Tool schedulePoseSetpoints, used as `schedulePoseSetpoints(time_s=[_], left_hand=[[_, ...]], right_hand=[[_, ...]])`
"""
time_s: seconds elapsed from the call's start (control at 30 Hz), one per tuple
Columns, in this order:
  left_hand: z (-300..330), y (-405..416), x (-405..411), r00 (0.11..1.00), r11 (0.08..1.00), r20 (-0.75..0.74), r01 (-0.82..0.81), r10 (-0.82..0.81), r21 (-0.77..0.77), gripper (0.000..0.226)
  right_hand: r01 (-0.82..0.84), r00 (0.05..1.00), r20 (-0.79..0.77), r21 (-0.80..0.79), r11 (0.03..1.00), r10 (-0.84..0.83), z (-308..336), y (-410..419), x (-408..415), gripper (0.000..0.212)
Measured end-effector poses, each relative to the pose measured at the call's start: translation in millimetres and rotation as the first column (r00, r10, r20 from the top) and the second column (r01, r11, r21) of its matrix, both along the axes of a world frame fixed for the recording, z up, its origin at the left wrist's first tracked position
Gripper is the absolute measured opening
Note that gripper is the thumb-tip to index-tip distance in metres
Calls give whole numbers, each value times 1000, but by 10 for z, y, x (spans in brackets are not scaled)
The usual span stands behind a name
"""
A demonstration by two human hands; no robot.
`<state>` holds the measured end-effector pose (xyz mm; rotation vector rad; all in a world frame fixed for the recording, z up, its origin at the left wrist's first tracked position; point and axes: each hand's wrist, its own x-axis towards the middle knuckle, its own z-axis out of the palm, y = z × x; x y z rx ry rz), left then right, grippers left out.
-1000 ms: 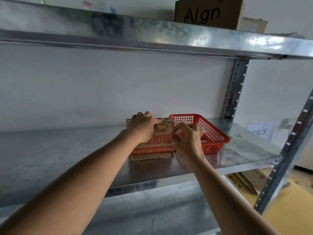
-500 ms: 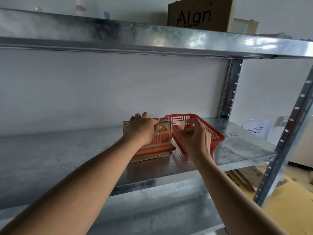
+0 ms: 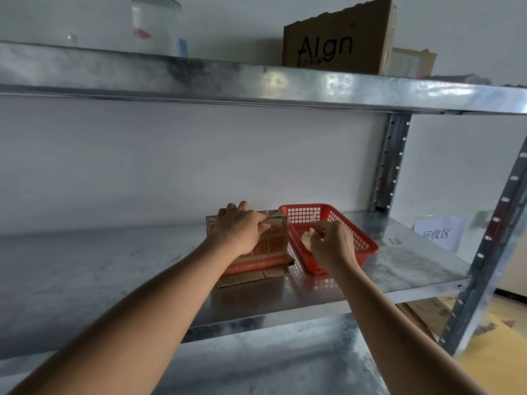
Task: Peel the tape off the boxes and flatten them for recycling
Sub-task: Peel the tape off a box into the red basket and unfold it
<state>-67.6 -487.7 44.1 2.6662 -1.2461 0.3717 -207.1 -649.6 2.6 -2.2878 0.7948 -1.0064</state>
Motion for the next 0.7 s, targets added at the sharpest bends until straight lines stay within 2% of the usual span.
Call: schedulePoseSetpoints(time_s=[0.07, 0.13, 0.27, 0.33, 0.47, 0.63, 0.7], left_hand=[[-7, -6, 13, 1000, 1000, 1, 1, -1, -2, 45], [-13, -9, 25, 1000, 1000, 3, -3, 3, -3, 45], [-26, -13, 36, 1000, 1000, 1, -7, 7, -3, 45], [-34, -19, 39, 1000, 1000, 1, -9, 9, -2, 45], [-29, -33, 50, 1000, 1000, 2, -12, 12, -3, 46], [-49, -42, 71, 1000, 1000, 15, -10, 10, -4, 46], [-57, -46, 79, 1000, 1000, 16, -13, 13, -6, 46]], right_hand=[[-27, 999, 20, 4, 1000, 27, 16, 8, 38, 30], [-13, 998, 65, -8, 1000, 14, 15, 0, 47, 25], [105, 993, 62, -35, 994, -103, -34, -59, 2, 21], [65, 998, 25, -30, 997, -64, -50, -74, -3, 22], [-47, 999, -6, 2, 999, 47, -73, -87, 4, 44], [28, 997, 69, -30, 999, -25, -60, -139, -74, 16], [22, 995, 93, -9, 1000, -21, -27, -145, -99, 19]])
